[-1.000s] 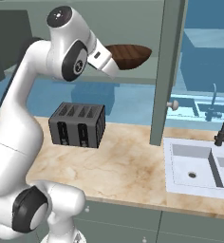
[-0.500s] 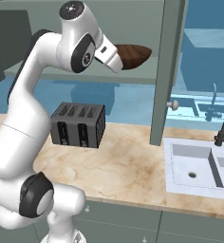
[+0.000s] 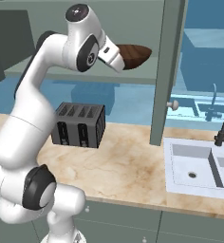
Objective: Pick up the bowls from the cabinet and place each bowl in front of a stool on the dining counter.
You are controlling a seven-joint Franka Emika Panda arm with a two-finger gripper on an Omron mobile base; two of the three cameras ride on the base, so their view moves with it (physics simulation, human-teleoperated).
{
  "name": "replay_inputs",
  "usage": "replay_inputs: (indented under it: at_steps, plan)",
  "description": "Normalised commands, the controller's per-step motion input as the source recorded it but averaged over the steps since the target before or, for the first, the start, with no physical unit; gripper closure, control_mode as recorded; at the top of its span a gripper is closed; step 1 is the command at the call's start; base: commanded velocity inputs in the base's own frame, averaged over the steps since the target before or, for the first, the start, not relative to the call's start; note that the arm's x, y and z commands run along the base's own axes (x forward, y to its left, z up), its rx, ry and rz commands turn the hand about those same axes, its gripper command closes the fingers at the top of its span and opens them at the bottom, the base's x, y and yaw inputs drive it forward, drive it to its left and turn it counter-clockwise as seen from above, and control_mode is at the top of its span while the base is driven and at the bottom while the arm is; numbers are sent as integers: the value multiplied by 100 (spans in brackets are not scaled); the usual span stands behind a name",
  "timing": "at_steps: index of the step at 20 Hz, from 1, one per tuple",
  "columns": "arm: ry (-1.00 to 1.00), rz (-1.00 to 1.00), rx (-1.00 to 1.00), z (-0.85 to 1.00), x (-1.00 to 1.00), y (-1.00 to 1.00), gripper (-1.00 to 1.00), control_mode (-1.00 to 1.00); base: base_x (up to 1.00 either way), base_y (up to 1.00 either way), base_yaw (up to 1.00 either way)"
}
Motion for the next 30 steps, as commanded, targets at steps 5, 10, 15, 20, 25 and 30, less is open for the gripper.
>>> replay_inputs:
  at_steps: [5, 10, 15, 20, 25, 30]
  plan:
    - [-1, 0, 0, -1, 25, 0, -100, -100, 0, 0, 0]
    - [-2, 0, 0, -9, 19, 0, -100, -100, 0, 0, 0]
    - [-1, 0, 0, -18, 17, 0, -100, -100, 0, 0, 0]
    - [-1, 0, 0, -5, 23, -4, -100, -100, 0, 0, 0]
    - [-11, 0, 0, 0, 12, -14, -100, -100, 0, 0, 0]
    - [-9, 0, 0, 2, 10, -17, -100, -100, 0, 0, 0]
